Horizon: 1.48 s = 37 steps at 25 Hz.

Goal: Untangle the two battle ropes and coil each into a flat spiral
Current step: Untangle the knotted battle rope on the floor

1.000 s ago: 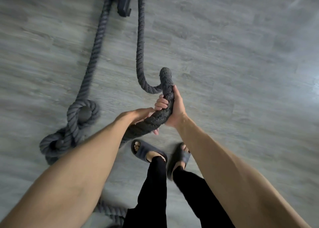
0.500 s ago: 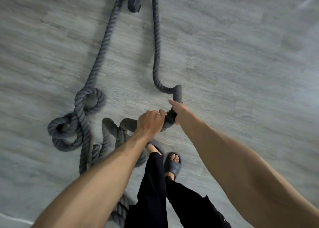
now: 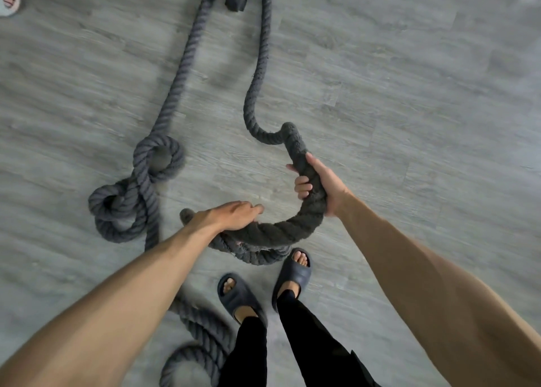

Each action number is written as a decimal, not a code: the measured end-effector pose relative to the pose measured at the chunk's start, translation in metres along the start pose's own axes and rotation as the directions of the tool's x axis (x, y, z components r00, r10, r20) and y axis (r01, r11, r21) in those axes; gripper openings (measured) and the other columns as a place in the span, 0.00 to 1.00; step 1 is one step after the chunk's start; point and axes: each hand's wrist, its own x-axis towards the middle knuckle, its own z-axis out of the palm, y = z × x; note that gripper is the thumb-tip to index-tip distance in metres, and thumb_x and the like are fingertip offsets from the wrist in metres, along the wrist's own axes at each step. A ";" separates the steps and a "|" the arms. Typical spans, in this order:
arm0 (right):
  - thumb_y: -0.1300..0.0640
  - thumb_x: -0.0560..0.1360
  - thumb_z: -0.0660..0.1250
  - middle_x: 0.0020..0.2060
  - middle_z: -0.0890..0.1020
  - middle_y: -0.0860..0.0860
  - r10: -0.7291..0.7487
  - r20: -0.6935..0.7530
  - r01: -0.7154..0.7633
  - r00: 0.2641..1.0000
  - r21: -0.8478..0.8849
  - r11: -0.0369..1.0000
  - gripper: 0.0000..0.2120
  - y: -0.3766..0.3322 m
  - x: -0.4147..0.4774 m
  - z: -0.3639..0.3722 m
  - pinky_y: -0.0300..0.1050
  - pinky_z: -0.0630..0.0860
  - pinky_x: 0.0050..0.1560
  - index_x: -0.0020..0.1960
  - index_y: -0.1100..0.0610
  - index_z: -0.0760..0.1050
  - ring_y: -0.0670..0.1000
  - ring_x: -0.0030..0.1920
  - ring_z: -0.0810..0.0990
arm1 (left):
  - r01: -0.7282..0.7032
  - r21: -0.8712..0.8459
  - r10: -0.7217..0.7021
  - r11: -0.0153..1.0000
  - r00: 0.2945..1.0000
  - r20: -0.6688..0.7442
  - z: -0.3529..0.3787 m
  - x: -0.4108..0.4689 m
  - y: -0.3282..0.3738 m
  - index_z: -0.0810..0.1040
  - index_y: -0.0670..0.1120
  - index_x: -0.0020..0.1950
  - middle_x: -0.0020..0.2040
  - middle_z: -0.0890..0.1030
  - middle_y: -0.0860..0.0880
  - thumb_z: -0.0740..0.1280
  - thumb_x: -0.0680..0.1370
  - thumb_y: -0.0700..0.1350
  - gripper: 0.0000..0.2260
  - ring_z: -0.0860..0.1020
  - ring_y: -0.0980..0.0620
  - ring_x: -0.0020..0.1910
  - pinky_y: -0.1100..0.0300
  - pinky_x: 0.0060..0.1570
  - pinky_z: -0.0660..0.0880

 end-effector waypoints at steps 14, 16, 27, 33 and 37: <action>0.69 0.79 0.58 0.42 0.79 0.52 -0.542 -0.147 0.210 0.828 -0.814 0.541 0.08 0.174 -0.001 0.066 0.36 0.75 0.39 0.53 0.65 0.75 0.52 0.45 0.79 | 0.034 -0.448 0.063 0.894 0.978 0.200 -0.001 -0.048 -0.008 0.56 0.47 0.80 0.81 0.53 0.49 0.71 0.64 0.72 0.54 0.51 0.47 0.80 0.44 0.76 0.48; 0.66 0.78 0.64 0.52 0.80 0.58 -0.598 -0.290 0.153 0.747 -0.800 0.580 0.12 0.194 -0.002 0.063 0.47 0.78 0.49 0.61 0.65 0.73 0.59 0.54 0.79 | 0.007 -0.359 0.061 0.933 0.982 0.178 0.008 -0.049 -0.016 0.58 0.45 0.79 0.80 0.57 0.48 0.76 0.59 0.71 0.58 0.56 0.47 0.78 0.46 0.76 0.53; 0.35 0.72 0.67 0.65 0.79 0.55 -0.170 -0.517 0.209 0.839 0.017 0.978 0.37 0.243 0.030 0.106 0.59 0.78 0.64 0.71 0.59 0.69 0.59 0.63 0.79 | -0.175 -0.493 0.025 0.853 0.955 -0.296 0.010 -0.060 0.001 0.66 0.37 0.73 0.71 0.71 0.43 0.65 0.76 0.66 0.39 0.70 0.44 0.70 0.59 0.56 0.66; 0.39 0.78 0.62 0.48 0.86 0.58 -0.118 -0.567 0.216 0.815 0.109 0.970 0.25 0.245 -0.007 0.058 0.54 0.84 0.46 0.61 0.59 0.79 0.59 0.44 0.85 | -0.100 0.005 0.098 0.995 0.970 -0.224 0.023 -0.047 -0.045 0.73 0.46 0.58 0.61 0.77 0.44 0.52 0.79 0.69 0.27 0.75 0.46 0.57 0.51 0.53 0.70; 0.41 0.82 0.57 0.30 0.79 0.55 -0.153 -0.493 0.232 0.856 0.102 0.967 0.20 0.212 -0.032 0.032 0.45 0.77 0.33 0.51 0.57 0.76 0.54 0.28 0.78 | 0.066 0.030 -0.068 0.997 0.997 0.038 0.069 -0.050 -0.102 0.77 0.46 0.66 0.67 0.76 0.46 0.47 0.74 0.76 0.41 0.73 0.44 0.67 0.46 0.69 0.65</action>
